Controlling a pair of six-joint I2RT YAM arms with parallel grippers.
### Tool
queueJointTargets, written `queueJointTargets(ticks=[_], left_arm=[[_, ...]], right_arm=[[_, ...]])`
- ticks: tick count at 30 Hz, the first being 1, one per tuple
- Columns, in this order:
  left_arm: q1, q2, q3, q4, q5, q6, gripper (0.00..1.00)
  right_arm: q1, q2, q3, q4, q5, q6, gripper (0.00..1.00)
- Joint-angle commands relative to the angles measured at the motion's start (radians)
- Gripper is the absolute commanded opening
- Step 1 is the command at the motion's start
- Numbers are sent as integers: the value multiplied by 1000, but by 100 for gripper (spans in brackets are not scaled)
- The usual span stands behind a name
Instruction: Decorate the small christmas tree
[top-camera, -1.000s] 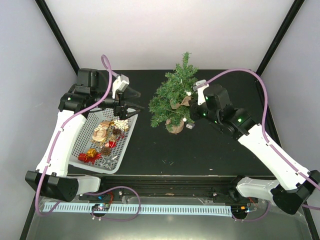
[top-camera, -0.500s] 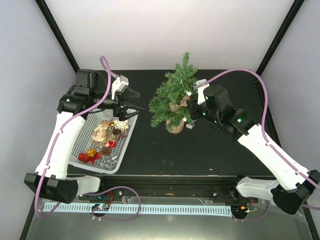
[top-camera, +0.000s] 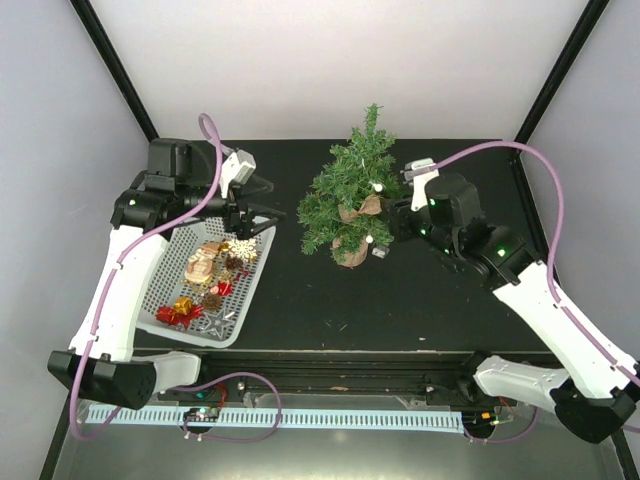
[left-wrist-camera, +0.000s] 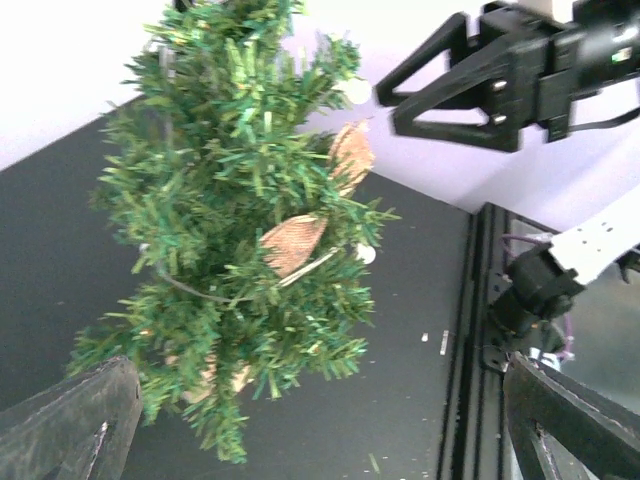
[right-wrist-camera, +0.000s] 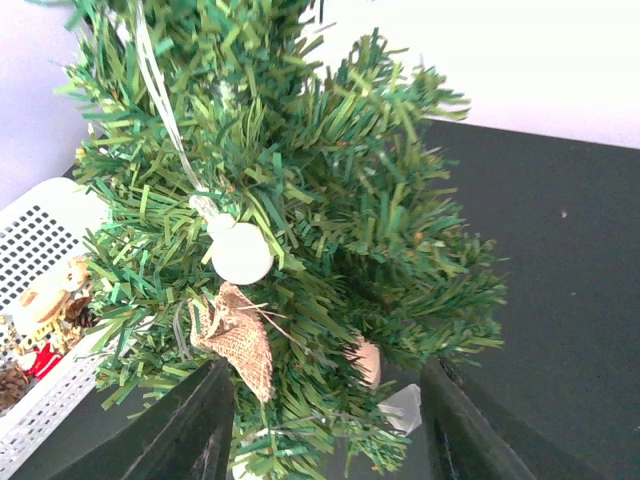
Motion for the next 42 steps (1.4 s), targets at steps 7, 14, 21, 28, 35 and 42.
queueJointTargets(ticks=[7,14,21,28,35,42], left_arm=[[248,61,39,-58,-169,166,97],[307,284,-20,-249,-473,493,95],[305,397,-167,-140,-634,535,93],[276,388,-335,-88,-586,600,68],[244,326,-518,104,-702,581,59],[244,320,-534,150,-687,544,54]], right_arm=[[2,-145,42,-167,95,29,61],[2,-225,-146,-193,-11,135,60],[2,-238,-235,-175,-63,168,61],[3,-247,-280,-178,-70,175,60],[3,-257,-316,-165,-69,184,60],[2,-257,-323,-165,-79,192,60]])
